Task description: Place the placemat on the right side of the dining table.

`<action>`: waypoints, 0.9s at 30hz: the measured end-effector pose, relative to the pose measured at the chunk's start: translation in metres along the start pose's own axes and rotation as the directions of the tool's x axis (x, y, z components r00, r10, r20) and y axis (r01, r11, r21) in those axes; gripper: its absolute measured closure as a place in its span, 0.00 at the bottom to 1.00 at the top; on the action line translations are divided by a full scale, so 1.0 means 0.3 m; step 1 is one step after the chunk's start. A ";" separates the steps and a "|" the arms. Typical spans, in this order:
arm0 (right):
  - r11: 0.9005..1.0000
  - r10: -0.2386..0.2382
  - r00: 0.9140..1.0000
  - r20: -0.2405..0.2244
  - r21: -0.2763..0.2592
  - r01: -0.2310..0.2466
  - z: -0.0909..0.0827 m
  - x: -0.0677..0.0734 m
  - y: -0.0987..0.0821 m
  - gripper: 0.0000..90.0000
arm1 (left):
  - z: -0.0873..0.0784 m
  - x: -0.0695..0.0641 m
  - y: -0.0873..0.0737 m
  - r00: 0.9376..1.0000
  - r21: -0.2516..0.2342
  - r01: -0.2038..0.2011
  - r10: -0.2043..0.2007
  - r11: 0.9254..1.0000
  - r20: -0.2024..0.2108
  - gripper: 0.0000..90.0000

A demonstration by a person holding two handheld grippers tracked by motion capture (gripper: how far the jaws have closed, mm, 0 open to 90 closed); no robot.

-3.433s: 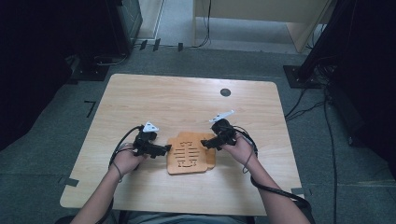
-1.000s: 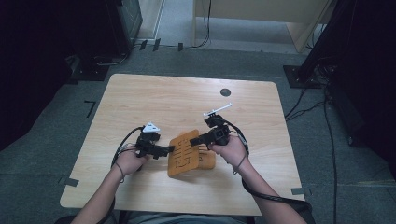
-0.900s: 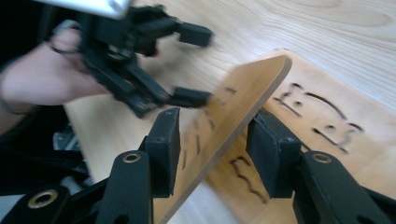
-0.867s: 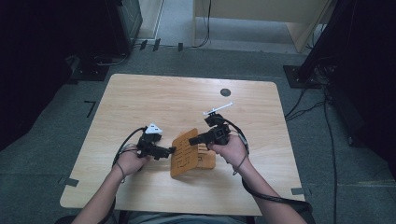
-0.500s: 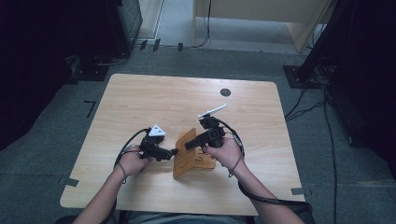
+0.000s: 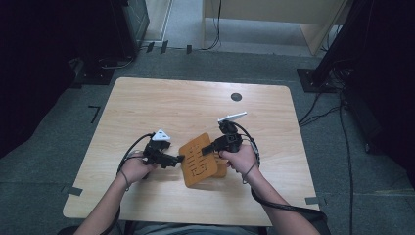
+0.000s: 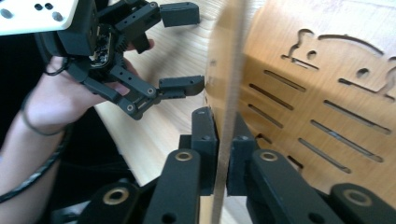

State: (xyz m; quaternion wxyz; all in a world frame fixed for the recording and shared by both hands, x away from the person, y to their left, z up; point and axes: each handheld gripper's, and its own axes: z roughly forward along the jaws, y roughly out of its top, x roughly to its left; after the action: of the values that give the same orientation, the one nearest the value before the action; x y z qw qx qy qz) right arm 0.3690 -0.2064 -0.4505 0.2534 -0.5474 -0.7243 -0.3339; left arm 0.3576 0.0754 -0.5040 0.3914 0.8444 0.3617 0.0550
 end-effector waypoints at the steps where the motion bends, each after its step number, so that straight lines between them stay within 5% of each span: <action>1: 1.000 0.010 1.000 -0.020 0.000 -0.010 -0.004 -0.005 0.000 0.97 | -0.012 0.006 0.004 1.000 -0.014 0.007 -0.007 1.000 -0.012 0.16; 8: 0.999 -0.035 0.998 -0.050 -0.007 0.034 -0.013 0.025 -0.004 0.97 | -0.068 0.054 0.011 0.998 -0.085 0.043 -0.046 0.995 -0.038 0.22; 14: 0.995 -0.071 0.997 -0.036 -0.074 0.068 -0.067 0.043 0.003 0.97 | -0.066 0.058 0.006 0.997 -0.063 0.037 -0.041 0.997 -0.061 0.22; 23: 0.962 -0.161 0.984 0.071 -0.214 0.173 -0.176 0.078 0.006 0.97 | -0.039 0.050 -0.003 0.997 -0.009 0.026 -0.027 1.000 -0.077 0.22; 27: 0.943 -0.207 0.966 0.154 -0.232 0.239 -0.203 0.091 0.003 0.97 | -0.028 0.048 -0.005 0.997 0.012 0.032 -0.031 0.999 -0.076 0.22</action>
State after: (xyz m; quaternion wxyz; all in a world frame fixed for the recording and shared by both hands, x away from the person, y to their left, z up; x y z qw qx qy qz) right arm 0.3625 -0.2355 -0.3907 0.0968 -0.5094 -0.7487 -0.4129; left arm 0.3640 0.0908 -0.5021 0.3725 0.8384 0.3901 0.0784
